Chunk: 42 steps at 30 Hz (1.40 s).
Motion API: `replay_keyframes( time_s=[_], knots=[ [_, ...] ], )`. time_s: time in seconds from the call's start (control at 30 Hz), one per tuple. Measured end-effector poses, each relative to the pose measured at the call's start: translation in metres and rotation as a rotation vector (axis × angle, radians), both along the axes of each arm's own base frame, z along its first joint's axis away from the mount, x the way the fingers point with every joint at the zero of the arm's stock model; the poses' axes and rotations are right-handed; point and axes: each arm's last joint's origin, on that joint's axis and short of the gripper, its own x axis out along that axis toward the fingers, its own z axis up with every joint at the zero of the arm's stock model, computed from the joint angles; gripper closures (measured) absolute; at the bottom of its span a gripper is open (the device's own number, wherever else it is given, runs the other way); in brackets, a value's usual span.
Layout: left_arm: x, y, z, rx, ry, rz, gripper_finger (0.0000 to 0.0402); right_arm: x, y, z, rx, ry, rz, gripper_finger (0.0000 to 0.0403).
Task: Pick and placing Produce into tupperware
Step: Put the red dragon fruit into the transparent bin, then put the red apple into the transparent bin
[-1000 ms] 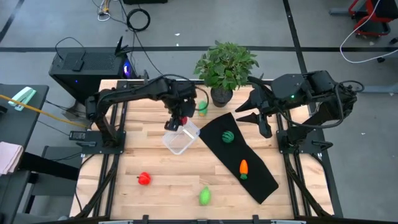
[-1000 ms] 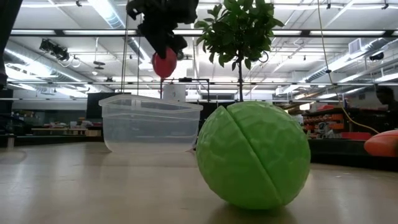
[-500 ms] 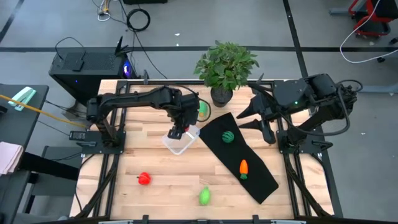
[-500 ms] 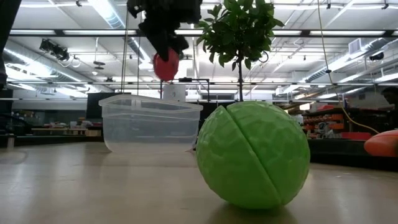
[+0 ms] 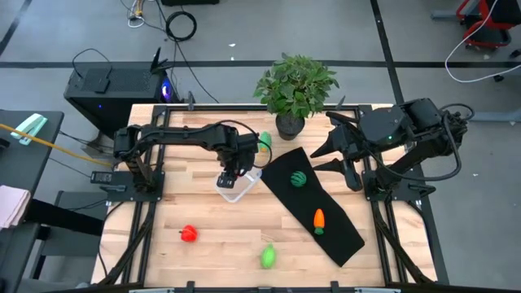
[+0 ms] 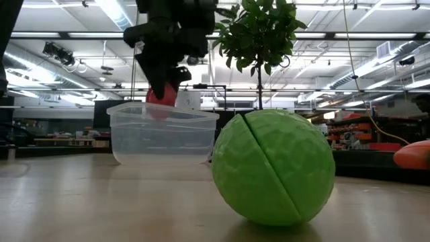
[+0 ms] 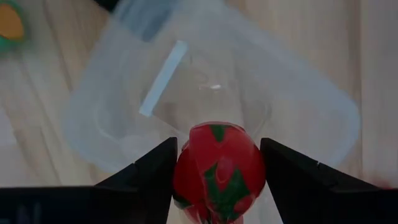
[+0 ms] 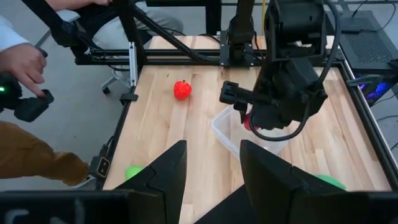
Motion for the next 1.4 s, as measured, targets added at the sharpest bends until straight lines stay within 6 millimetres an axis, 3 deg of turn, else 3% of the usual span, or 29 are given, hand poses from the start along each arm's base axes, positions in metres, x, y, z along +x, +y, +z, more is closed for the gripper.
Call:
replay_keyframes(
  time_s=[0.53,0.87,1.13,1.23,1.4],
  knots=[
    [0.001,0.000,-0.004,-0.030,-0.013,0.044,0.0108,0.000,0.000,0.000,-0.003,0.000,0.002,0.0247],
    [0.004,-0.006,0.005,-0.024,-0.088,0.061,0.0122,0.000,0.000,0.000,-0.003,0.000,0.002,0.0247],
    [-0.004,-0.012,0.039,-0.019,-0.259,0.094,0.0153,0.000,0.000,0.000,-0.004,-0.001,0.002,0.0247],
    [-0.006,-0.021,0.061,-0.042,-0.405,0.106,0.0162,0.000,0.000,0.000,-0.004,-0.001,0.002,0.0247],
    [-0.005,-0.040,0.111,-0.135,-0.790,0.100,0.0173,0.000,-0.001,0.000,-0.011,-0.004,-0.014,0.0247]
  ],
)
